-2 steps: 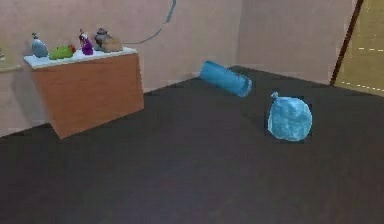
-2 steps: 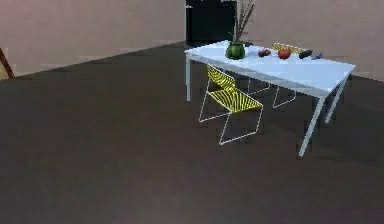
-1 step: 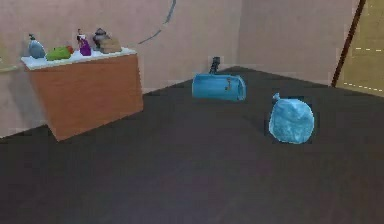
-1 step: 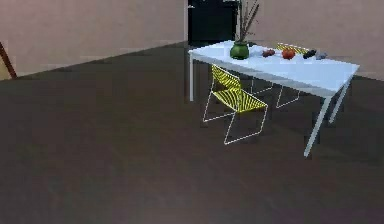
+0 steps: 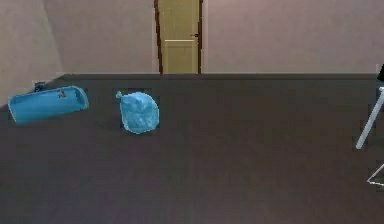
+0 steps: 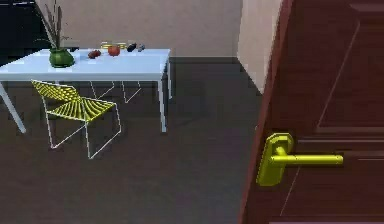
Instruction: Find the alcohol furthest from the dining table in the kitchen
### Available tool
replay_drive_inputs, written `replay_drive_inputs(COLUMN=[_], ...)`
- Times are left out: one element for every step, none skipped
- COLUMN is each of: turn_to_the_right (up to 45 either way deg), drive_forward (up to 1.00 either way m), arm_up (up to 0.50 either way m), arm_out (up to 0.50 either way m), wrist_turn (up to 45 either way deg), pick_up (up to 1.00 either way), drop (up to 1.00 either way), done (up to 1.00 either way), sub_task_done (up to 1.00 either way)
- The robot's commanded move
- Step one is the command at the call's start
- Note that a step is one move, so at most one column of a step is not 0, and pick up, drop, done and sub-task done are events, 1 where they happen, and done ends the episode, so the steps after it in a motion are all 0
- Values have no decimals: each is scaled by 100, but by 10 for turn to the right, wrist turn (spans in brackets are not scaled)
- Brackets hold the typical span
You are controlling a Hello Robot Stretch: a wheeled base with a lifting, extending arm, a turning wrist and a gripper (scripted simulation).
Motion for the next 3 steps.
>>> replay_drive_inputs(turn_to_the_right=[270, 0, 450], drive_forward=[0, 10, 0], arm_up=[0, 0, 0], arm_out=[0, 0, 0], wrist_turn=[0, 0, 0], pick_up=[0, 0, 0], drop=[0, 0, 0], done=[0, 0, 0], sub_task_done=[0, 0, 0])
